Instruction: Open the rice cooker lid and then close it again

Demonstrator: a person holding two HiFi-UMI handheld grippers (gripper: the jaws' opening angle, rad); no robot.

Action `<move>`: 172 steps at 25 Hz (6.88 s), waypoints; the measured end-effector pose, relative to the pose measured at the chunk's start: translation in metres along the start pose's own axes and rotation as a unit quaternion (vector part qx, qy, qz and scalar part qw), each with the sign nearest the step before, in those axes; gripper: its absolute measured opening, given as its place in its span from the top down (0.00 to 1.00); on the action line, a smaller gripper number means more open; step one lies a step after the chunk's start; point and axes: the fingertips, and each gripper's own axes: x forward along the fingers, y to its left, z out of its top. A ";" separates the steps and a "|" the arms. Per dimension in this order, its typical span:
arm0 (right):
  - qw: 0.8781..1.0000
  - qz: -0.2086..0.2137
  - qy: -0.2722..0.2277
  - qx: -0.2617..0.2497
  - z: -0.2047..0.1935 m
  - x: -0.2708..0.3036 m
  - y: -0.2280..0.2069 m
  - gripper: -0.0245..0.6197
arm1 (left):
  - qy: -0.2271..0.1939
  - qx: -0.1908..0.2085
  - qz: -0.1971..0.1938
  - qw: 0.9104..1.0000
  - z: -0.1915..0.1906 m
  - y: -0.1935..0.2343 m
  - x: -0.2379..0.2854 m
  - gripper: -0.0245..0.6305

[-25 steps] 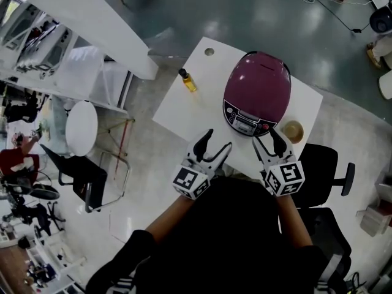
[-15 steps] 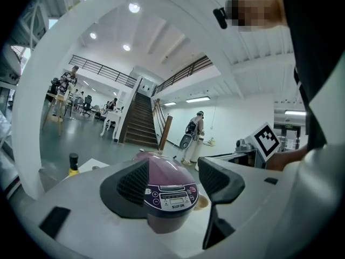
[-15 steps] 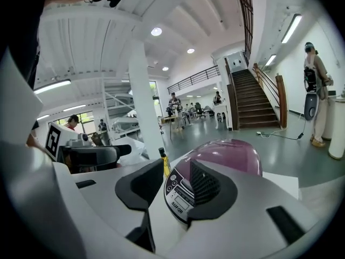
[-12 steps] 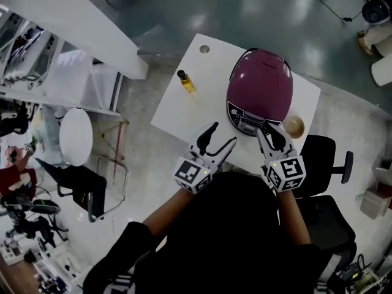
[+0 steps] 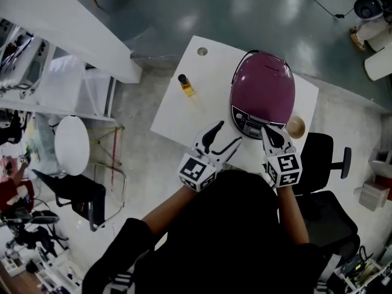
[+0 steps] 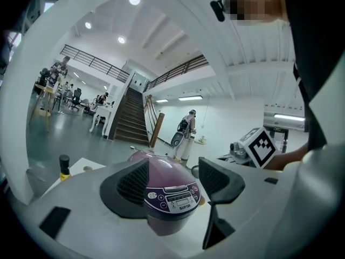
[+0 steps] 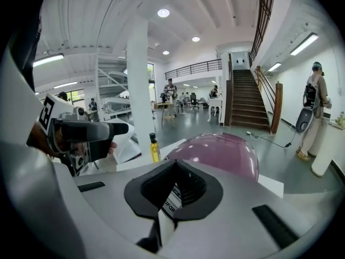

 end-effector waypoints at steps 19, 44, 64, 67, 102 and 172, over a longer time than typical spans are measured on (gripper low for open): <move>0.992 -0.069 0.084 0.062 -0.041 0.048 -0.015 0.96 | 0.004 -0.007 -0.054 0.998 0.009 0.041 0.005 0.56; 0.982 -0.124 0.140 0.027 -0.054 0.052 -0.018 0.96 | 0.019 -0.005 -0.098 0.995 0.000 0.063 0.010 0.56; 0.984 -0.126 0.126 0.018 -0.052 0.054 -0.022 0.96 | 0.025 -0.022 -0.058 0.998 0.003 0.079 0.001 0.56; 0.983 -0.127 0.133 0.009 -0.055 0.054 -0.020 0.96 | 0.019 -0.017 -0.058 0.998 0.003 0.079 -0.002 0.56; 0.996 -0.024 0.076 0.029 -0.030 0.037 -0.029 0.96 | 0.005 0.003 0.021 1.000 0.032 0.039 0.027 0.56; 0.966 -0.193 0.026 0.167 0.010 0.045 -0.022 0.96 | 0.017 0.079 -0.199 0.977 0.223 0.135 0.296 0.56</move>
